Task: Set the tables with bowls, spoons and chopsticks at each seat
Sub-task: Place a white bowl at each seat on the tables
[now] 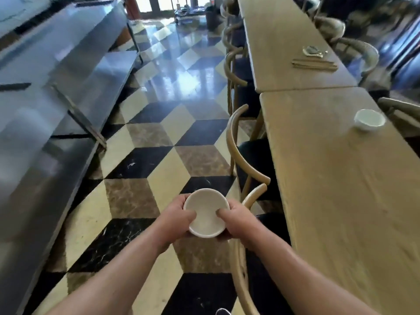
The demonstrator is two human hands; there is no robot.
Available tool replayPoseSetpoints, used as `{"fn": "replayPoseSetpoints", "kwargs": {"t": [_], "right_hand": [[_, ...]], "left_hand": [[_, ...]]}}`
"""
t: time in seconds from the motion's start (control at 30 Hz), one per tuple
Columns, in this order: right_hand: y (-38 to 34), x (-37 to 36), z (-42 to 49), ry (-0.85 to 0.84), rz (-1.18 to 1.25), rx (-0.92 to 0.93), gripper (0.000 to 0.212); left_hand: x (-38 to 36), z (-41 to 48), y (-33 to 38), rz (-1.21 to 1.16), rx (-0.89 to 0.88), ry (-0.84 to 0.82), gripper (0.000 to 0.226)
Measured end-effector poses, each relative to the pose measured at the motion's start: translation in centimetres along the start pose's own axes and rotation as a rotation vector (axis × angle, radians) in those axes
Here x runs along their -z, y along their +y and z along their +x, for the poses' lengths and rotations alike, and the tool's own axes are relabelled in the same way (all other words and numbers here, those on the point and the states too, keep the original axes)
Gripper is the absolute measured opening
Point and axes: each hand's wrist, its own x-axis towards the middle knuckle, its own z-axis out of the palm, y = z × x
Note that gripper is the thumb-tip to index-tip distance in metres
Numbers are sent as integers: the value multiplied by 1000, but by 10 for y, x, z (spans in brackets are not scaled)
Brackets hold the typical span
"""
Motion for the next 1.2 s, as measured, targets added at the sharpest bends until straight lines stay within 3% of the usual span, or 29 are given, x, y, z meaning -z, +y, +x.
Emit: {"fn": "replayPoseSetpoints", "kwargs": {"t": [0.13, 0.5, 0.63, 0.73, 0.8, 1.03, 1.13, 1.2], "right_hand": [[-11, 14, 10, 101, -6, -9, 23], [-73, 18, 54, 602, 260, -80, 24], [-62, 24, 29, 763, 239, -165, 27], [-38, 37, 2, 886, 242, -263, 33], [-18, 45, -15, 954, 349, -284, 32], [62, 78, -48, 1048, 796, -224, 28], [87, 100, -50, 1043, 960, -178, 22], [104, 116, -52, 1018, 1075, -151, 17]], "left_hand": [[-7, 31, 16, 37, 16, -39, 35], [12, 165, 108, 159, -117, -562, 31], [-21, 172, 127, 292, -178, -673, 35], [-67, 162, 136, 370, -207, -757, 23], [-96, 150, 138, 409, -204, -837, 15], [-194, 122, 139, 585, -219, -1040, 53], [-233, 126, 143, 616, -122, -1114, 45], [-259, 129, 146, 619, -52, -1149, 53]]}}
